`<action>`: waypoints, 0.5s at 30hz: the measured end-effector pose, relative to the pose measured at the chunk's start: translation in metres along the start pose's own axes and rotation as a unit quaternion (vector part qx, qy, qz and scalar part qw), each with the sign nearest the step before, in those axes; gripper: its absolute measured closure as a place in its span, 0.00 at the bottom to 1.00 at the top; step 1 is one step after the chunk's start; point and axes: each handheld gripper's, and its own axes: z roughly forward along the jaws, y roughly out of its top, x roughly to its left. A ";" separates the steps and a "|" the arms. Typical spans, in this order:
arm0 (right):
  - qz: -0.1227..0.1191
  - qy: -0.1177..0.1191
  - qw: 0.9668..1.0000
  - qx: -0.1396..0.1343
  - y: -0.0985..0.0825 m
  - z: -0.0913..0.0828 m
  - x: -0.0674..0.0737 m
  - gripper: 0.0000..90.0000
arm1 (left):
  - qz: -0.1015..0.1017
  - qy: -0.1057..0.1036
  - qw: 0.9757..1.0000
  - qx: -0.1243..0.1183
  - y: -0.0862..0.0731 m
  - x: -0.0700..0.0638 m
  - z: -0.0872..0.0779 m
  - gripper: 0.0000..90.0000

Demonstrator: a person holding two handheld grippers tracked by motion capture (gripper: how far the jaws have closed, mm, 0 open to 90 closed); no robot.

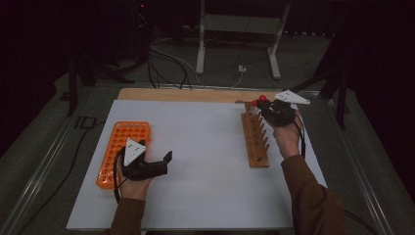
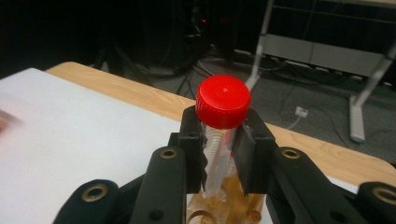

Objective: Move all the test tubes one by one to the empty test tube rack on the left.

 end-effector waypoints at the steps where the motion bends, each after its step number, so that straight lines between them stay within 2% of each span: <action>1: 0.000 0.005 1.000 -0.001 0.001 -0.002 0.001 0.84 | 0.001 0.000 1.000 0.000 0.000 0.000 0.000 0.01; 7: -0.015 0.035 0.999 0.003 0.002 -0.017 0.015 0.84 | 0.003 -0.001 1.000 0.001 0.000 -0.001 0.001 0.01; 12: -0.022 0.072 0.997 -0.002 0.002 -0.025 0.032 0.83 | 0.002 -0.002 1.000 0.001 0.002 -0.004 0.001 0.01; 15: -0.020 0.094 0.995 -0.001 0.002 -0.027 0.041 0.83 | 0.010 -0.007 1.000 0.003 0.004 -0.009 0.003 0.01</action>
